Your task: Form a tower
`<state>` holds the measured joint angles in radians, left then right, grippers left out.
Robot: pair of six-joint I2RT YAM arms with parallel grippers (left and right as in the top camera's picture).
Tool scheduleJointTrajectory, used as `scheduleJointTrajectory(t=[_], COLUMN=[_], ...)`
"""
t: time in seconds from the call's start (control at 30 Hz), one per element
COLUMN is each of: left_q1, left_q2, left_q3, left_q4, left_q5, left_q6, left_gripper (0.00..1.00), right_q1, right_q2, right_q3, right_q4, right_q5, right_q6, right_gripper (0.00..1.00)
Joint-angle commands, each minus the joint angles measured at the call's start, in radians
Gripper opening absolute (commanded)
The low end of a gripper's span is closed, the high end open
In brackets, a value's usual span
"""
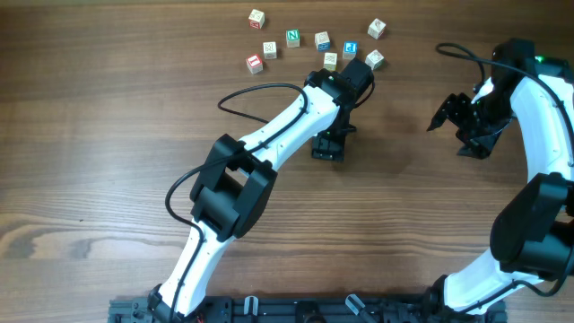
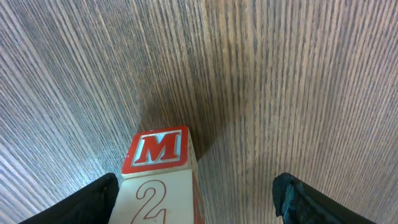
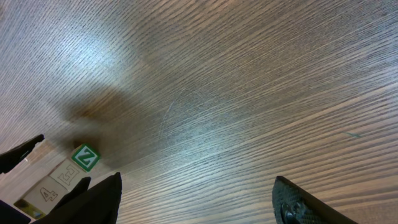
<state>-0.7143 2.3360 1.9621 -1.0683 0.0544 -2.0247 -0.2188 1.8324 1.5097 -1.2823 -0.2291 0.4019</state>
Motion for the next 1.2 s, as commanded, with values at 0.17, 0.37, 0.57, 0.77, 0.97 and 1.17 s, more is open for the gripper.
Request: scheduleJointTrajectory(t=[0.17, 0.37, 0.57, 0.77, 0.97, 1.17], left_q1=[-0.015, -0.015, -0.015, -0.015, -0.015, -0.015], left_q2=[0.010, 0.010, 0.010, 0.010, 0.010, 0.010], left_q3=[0.000, -0.009, -0.018, -0.018, -0.018, -0.018], left_q4=[-0.001, -0.001, 0.003, 0.003, 0.003, 0.003], left_q5=[-0.011, -0.015, -0.014, -0.014, -0.014, -0.014], left_q6=[-0.138, -0.148, -0.156, -0.156, -0.156, -0.156], left_gripper=[0.84, 0.86, 0.84, 0.66, 0.60, 0.52], right_q1=[-0.002, -0.002, -0.002, -0.002, -0.002, -0.002], right_q2=[-0.024, -0.024, -0.024, -0.024, -0.024, -0.024], right_q3=[0.018, 0.018, 0.018, 0.018, 0.018, 0.018], right_q4=[-0.002, -0.002, -0.002, -0.002, -0.002, -0.002], right_q5=[-0.019, -0.027, -0.028, -0.031, -0.031, -0.031], right_q6=[-0.010, -0.010, -0.010, -0.010, -0.010, -0.010], right_gripper=[0.78, 0.78, 0.77, 0.78, 0.77, 0.78])
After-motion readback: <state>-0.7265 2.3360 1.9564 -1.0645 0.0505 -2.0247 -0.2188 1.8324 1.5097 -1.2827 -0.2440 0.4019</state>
